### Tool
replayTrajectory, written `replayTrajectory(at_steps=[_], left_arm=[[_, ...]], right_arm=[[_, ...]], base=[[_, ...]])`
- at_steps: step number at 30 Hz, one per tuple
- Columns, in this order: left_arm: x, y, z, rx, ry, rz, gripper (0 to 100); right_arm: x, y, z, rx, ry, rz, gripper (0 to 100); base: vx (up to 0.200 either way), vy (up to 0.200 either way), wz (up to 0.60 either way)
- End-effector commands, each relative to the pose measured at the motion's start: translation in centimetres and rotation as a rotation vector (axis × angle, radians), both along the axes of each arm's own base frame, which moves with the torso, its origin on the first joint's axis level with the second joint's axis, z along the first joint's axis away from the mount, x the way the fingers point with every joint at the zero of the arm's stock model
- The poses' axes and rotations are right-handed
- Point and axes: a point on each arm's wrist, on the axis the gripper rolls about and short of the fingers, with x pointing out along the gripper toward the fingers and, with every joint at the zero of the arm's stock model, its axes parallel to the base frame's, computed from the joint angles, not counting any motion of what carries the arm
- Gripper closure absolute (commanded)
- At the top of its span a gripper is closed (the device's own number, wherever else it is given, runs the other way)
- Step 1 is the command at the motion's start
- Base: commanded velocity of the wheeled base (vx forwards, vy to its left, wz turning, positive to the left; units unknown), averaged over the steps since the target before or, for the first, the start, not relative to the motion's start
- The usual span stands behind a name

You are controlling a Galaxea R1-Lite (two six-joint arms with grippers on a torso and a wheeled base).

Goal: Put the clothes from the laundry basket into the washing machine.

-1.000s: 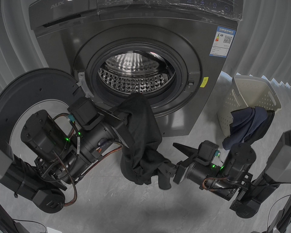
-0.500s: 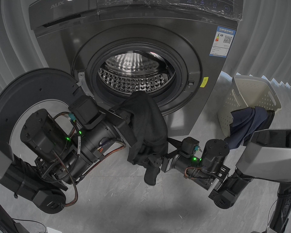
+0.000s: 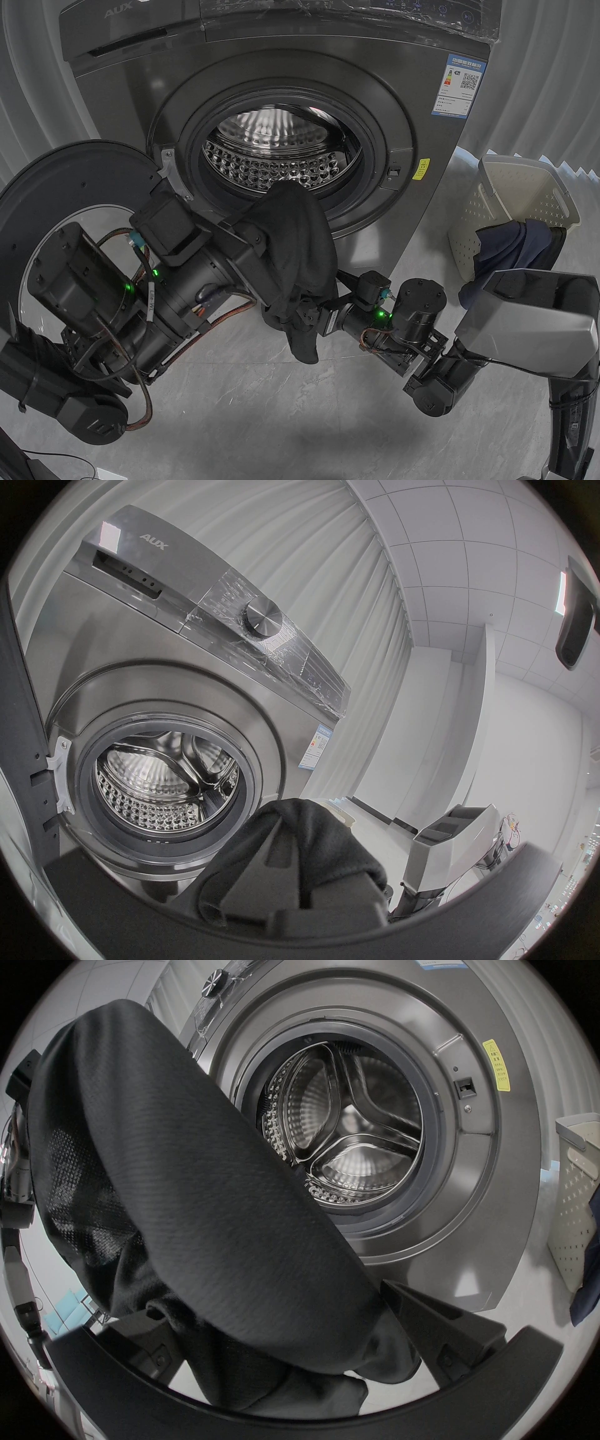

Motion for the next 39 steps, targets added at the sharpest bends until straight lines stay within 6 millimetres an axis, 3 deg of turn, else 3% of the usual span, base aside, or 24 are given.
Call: replayTrajectory(at_steps=[1,15,16,26,33,39], left_arm=[[-0.1,-0.1,0.2,-0.005,-0.005,-0.008,100],[-0.1,-0.1,0.3,-0.007,-0.008,-0.008,100],[-0.1,-0.1,0.3,-0.007,-0.007,-0.006,100],[0.2,0.8,0.3,-0.014,-0.011,0.028,100],[0.9,3.7,-0.4,0.007,0.018,0.128,100],[0.5,4.9,-3.6,0.079,0.132,0.151,100]], right_arm=[[1.0,0.8,-0.6,0.010,-0.013,0.004,0],[2.1,1.7,-1.4,0.028,-0.030,0.003,0],[2.1,1.8,-1.3,0.031,-0.033,0.001,100],[2.6,0.8,-0.5,0.044,-0.040,-0.026,100],[2.4,-2.3,3.6,0.086,-0.090,-0.079,100],[1.9,-4.2,6.8,0.137,-0.135,-0.109,100]], base=[[0.000,0.000,0.00],[0.000,0.000,0.00],[0.000,0.000,0.00],[0.000,0.000,0.00],[0.000,0.000,0.00],[0.000,0.000,0.00]])
